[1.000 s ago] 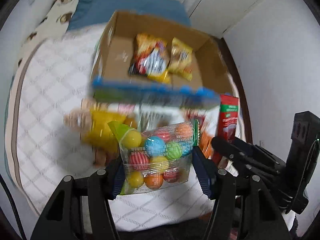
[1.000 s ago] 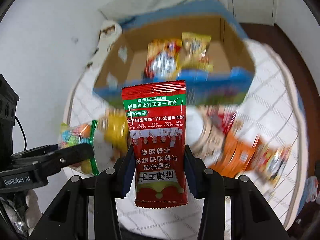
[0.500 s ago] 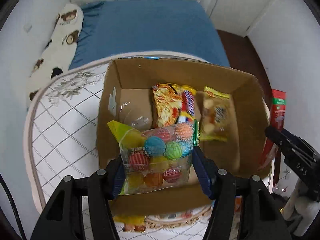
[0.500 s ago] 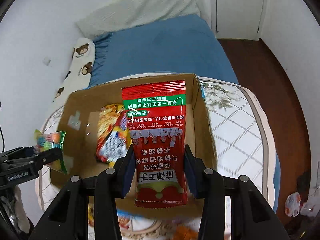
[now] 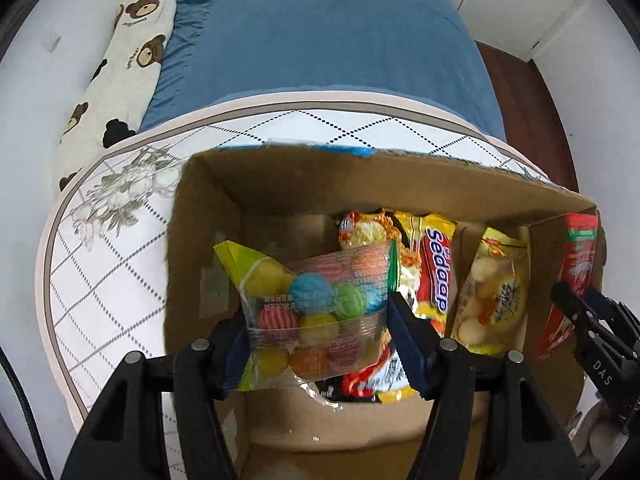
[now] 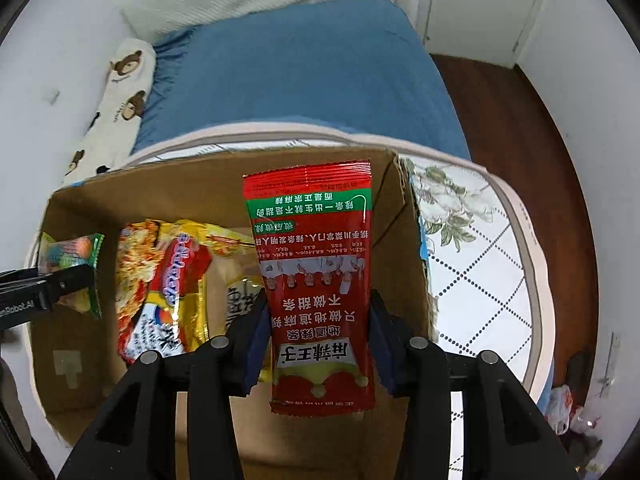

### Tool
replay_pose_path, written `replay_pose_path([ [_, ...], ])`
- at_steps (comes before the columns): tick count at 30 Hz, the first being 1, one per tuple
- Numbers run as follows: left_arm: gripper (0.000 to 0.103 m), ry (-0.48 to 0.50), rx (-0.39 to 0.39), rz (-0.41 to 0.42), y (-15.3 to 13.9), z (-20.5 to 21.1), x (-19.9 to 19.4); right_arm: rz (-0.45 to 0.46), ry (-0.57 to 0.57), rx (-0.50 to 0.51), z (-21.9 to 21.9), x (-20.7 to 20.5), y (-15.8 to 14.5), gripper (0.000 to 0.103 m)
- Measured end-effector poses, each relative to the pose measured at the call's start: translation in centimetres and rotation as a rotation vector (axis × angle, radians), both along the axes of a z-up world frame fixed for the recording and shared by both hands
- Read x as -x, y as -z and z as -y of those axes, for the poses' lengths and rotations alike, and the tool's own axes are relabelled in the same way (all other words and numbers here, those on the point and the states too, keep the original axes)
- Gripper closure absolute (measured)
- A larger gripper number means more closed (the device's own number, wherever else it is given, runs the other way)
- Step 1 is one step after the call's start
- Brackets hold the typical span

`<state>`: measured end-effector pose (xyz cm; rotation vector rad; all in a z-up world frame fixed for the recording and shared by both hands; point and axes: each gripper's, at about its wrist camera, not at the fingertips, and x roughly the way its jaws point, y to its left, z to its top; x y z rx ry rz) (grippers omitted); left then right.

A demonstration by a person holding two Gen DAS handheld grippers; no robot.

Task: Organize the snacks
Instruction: 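Carry both packs into the box and release them beside the others, then move both tools back over the remaining snacks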

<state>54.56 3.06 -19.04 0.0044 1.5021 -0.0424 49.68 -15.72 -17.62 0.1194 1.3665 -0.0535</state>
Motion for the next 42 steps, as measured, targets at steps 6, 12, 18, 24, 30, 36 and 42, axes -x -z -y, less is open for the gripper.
replay_pose_path([
  [6, 0.021, -0.028, 0.051, 0.035, 0.6, -0.6, -0.6, -0.012, -0.016, -0.018, -1.2, -0.7, 0.5, 0.008],
  [12, 0.021, -0.025, 0.047, 0.076, -0.7, -0.8, 0.1, -0.004, -0.027, 0.001, -2.2, -0.4, -0.1, 0.008],
  [18, 0.021, -0.025, 0.044, 0.103, -2.2, -0.9, 2.5, 0.028, -0.027, -0.005, -3.2, 1.4, -1.8, 0.008],
  [24, 0.021, -0.014, 0.041, 0.177, -4.6, -0.8, 6.6, 0.084, -0.040, 0.006, -4.2, 4.5, -4.4, 0.008],
  [30, 0.021, 0.003, 0.037, 0.252, -7.1, -0.1, 11.1, 0.147, -0.047, 0.024, -4.0, 7.8, -6.7, 0.008],
  [36, 0.021, -0.002, 0.047, 0.311, -9.3, 0.1, 14.8, 0.197, -0.055, 0.028, -4.2, 11.4, -9.2, 0.008],
  [42, 0.021, -0.006, 0.068, 0.352, -11.4, 0.0, 18.1, 0.235, -0.056, -0.004, -4.3, 15.4, -11.4, 0.008],
])
